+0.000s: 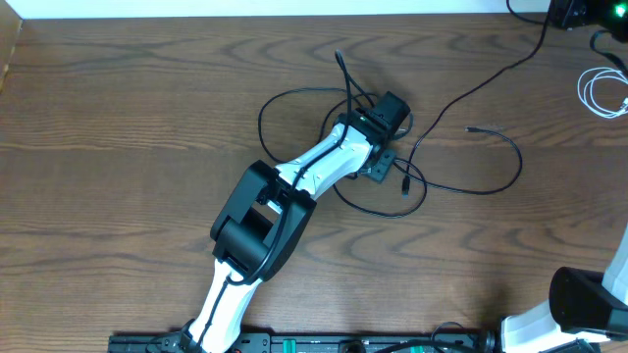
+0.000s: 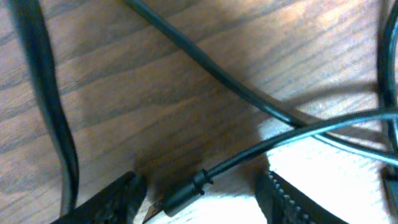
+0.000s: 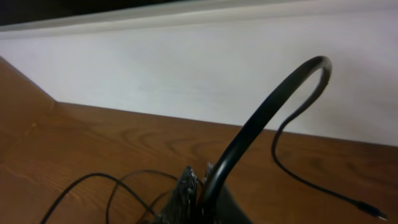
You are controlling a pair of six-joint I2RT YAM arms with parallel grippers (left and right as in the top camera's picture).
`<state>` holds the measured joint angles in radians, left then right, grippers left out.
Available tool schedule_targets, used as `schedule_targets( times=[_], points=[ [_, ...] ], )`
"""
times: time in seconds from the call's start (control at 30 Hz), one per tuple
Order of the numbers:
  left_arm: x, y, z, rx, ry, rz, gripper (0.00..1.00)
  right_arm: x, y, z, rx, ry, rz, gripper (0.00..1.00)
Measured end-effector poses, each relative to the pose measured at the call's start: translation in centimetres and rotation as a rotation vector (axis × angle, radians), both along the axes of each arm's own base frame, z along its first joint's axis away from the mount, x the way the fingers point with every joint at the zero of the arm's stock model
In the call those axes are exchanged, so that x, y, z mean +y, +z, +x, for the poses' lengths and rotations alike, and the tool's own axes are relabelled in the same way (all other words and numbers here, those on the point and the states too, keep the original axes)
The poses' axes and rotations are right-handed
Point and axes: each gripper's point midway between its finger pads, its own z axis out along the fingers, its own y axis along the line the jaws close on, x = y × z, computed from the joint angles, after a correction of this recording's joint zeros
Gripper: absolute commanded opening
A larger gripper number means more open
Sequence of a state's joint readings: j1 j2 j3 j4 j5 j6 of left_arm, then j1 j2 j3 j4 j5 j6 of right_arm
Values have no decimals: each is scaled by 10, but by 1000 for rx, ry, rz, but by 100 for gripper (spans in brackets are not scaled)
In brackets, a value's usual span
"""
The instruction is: Untangle cables
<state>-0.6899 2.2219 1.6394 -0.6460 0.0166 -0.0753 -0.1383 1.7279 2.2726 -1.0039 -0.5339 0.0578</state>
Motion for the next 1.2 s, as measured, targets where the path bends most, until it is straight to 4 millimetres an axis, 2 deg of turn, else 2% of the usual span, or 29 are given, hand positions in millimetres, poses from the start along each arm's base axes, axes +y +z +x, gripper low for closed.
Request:
schedule_targets(
  times=[0.1,0.17,0.27,0.3,0.4,0.63,0.7,0.83,0.97,1.1,1.2],
  points=[
    [7,1,-6,27,-6,26,57,-4,-3,1,9,-23,-13,1],
    [20,1,-14,67,-6,62,57,-7,-4,2,9,-35,-23,1],
    [46,3,-27,146,13,128,58,-10,-4,3,8,-47,-36,1],
    [61,4,-34,189,29,163,58,-11,-5,4,8,-51,-42,1],
    [82,5,-45,256,52,218,58,-11,-6,5,9,-55,-44,1],
    [94,7,-55,302,61,254,59,-14,-4,8,-7,-65,-54,1],
    [94,7,-55,302,61,254,59,-15,5,13,-52,-67,-66,1],
    [95,5,-56,307,61,257,59,-26,34,28,-197,-117,-113,1],
    [98,0,-61,319,61,266,59,-57,73,40,-364,-256,-169,1],
    [98,-1,-62,310,60,259,59,-84,97,40,-454,-381,-199,1],
    [98,-2,-62,305,61,254,59,-95,116,39,-527,-448,-211,1]
  ],
)
